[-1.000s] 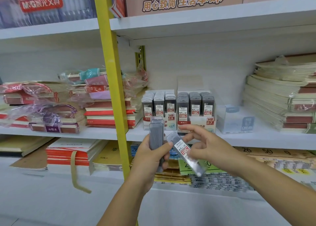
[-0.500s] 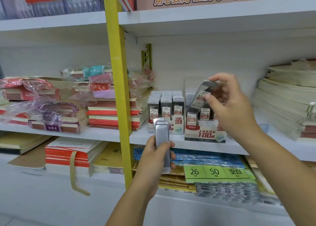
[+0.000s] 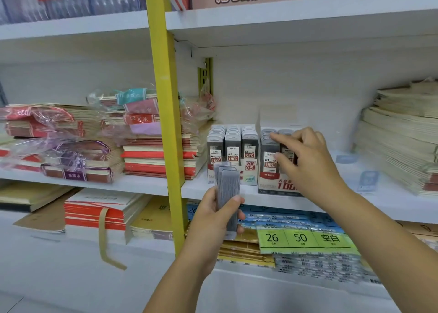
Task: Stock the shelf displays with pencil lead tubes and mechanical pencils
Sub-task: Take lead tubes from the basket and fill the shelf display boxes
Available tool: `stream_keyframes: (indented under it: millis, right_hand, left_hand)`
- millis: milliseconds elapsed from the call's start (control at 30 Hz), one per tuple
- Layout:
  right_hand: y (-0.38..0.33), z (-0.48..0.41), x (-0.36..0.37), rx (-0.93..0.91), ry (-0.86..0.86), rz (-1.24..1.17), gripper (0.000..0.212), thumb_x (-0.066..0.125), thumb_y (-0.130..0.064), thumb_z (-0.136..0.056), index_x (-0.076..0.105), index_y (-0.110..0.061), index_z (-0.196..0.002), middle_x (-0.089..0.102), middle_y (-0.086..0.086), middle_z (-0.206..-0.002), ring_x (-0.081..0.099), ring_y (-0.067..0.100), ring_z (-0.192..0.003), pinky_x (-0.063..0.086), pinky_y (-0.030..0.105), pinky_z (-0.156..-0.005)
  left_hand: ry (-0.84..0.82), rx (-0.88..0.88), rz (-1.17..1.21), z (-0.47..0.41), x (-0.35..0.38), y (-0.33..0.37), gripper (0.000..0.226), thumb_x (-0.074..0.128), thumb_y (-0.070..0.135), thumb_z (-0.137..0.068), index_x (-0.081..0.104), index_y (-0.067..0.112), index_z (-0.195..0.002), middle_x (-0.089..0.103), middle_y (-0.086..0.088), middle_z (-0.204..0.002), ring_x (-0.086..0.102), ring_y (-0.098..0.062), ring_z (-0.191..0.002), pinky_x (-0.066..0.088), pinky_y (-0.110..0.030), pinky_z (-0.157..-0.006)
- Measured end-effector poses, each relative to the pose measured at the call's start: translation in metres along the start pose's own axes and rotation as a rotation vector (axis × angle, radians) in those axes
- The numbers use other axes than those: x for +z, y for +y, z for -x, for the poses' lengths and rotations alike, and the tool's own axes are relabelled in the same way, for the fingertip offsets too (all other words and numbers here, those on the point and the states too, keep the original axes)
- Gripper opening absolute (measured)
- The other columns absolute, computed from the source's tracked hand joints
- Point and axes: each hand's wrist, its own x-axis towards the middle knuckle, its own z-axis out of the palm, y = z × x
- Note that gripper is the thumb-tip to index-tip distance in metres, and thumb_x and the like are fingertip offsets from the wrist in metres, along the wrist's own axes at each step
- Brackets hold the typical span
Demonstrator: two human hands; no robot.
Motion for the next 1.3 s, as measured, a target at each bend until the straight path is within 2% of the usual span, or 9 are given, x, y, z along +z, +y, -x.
stream_keyframes:
  millis: [133, 300, 400, 533, 800, 833, 1000, 1133, 1300]
  right_hand:
    - [-0.013, 0.018, -0.005, -0.059, 0.023, -0.076, 0.039, 0.058, -0.025, -0.095, 0.055, -0.023, -0.134, 0.047, -0.01, -0.1, 0.041, 0.007, -0.097, 0.036, 0.023, -0.082]
    - [-0.03, 0.039, -0.007, 0.218, -0.385, -0.681, 0.03, 0.063, -0.045, -0.088, 0.06, -0.041, -0.117, 0.067, -0.013, -0.091, 0.062, 0.006, -0.064, 0.05, 0.017, -0.055]
    - [-0.027, 0.049, -0.004, 0.3, -0.408, -0.859, 0.015, 0.065, -0.023, -0.091, 0.066, -0.026, -0.106, 0.071, -0.003, -0.077, 0.061, 0.015, -0.051, 0.045, 0.021, -0.044]
    - [-0.017, 0.053, -0.014, 0.374, -0.37, -0.998, 0.012, 0.065, -0.011, -0.091, 0.069, -0.02, -0.097, 0.073, 0.004, -0.081, 0.07, 0.027, -0.063, 0.053, 0.025, -0.048]
    - [0.0, 0.062, -0.023, 0.409, -0.406, -1.06, 0.01, 0.068, -0.025, -0.087, 0.069, -0.015, -0.09, 0.074, 0.012, -0.095, 0.071, 0.025, -0.086, 0.055, 0.03, -0.078]
    - [0.0, 0.063, -0.024, 0.411, -0.403, -1.038, 0.002, 0.068, -0.021, -0.088, 0.07, -0.019, -0.087, 0.074, 0.007, -0.098, 0.071, 0.021, -0.087, 0.055, 0.028, -0.078]
    - [0.008, 0.067, -0.026, 0.426, -0.412, -0.961, 0.036, 0.067, 0.007, -0.084, 0.071, -0.029, -0.091, 0.072, -0.008, -0.109, 0.068, 0.01, -0.104, 0.056, 0.028, -0.083]
    - [0.004, 0.069, -0.028, 0.391, -0.483, -0.86, 0.041, 0.068, 0.007, -0.081, 0.066, -0.028, -0.102, 0.071, -0.012, -0.103, 0.07, 0.013, -0.093, 0.059, 0.03, -0.071]
    - [-0.012, 0.067, -0.028, 0.199, -0.561, -0.67, 0.046, 0.069, -0.018, -0.088, 0.055, -0.048, -0.121, 0.065, -0.021, -0.098, 0.065, 0.005, -0.069, 0.057, 0.027, -0.066]
  left_hand:
    - [-0.037, 0.016, 0.005, 0.006, 0.004, 0.005, 0.018, 0.073, 0.036, -0.089, 0.068, 0.047, -0.102, 0.074, 0.003, -0.085, 0.067, -0.01, -0.072, 0.055, -0.029, -0.066]
    - [-0.15, 0.027, -0.029, 0.015, 0.015, 0.011, 0.031, 0.076, 0.037, -0.081, 0.068, 0.04, -0.11, 0.066, 0.001, -0.075, 0.061, -0.011, -0.068, 0.049, -0.026, -0.058]
    - [-0.171, 0.026, -0.051, 0.02, 0.02, 0.012, 0.028, 0.076, 0.033, -0.083, 0.068, 0.043, -0.108, 0.067, 0.001, -0.074, 0.061, -0.01, -0.065, 0.049, -0.026, -0.056]
    - [-0.177, -0.018, -0.034, 0.023, 0.02, 0.013, 0.022, 0.076, 0.042, -0.083, 0.07, 0.042, -0.104, 0.07, 0.001, -0.082, 0.065, -0.01, -0.07, 0.05, -0.025, -0.056]
    - [-0.182, -0.085, -0.097, 0.024, 0.017, 0.012, 0.049, 0.086, 0.052, -0.063, 0.068, 0.04, -0.107, 0.072, 0.005, -0.079, 0.066, -0.006, -0.067, 0.052, -0.024, -0.06]
    - [-0.185, -0.09, -0.084, 0.024, 0.017, 0.012, 0.052, 0.088, 0.046, -0.065, 0.067, 0.036, -0.111, 0.072, 0.006, -0.079, 0.066, -0.006, -0.067, 0.051, -0.023, -0.058]
    - [-0.158, -0.081, 0.036, 0.021, 0.015, 0.013, 0.056, 0.082, 0.03, -0.073, 0.063, 0.027, -0.125, 0.072, 0.0, -0.086, 0.062, -0.006, -0.067, 0.047, -0.018, -0.052]
    - [-0.102, -0.056, 0.002, 0.017, 0.016, 0.01, 0.041, 0.076, 0.023, -0.087, 0.062, 0.025, -0.126, 0.068, 0.002, -0.077, 0.057, -0.006, -0.064, 0.047, -0.018, -0.051]
    - [-0.094, -0.024, -0.073, 0.013, 0.023, 0.008, 0.035, 0.077, 0.03, -0.088, 0.064, 0.032, -0.12, 0.062, 0.003, -0.072, 0.054, -0.007, -0.063, 0.045, -0.021, -0.051]
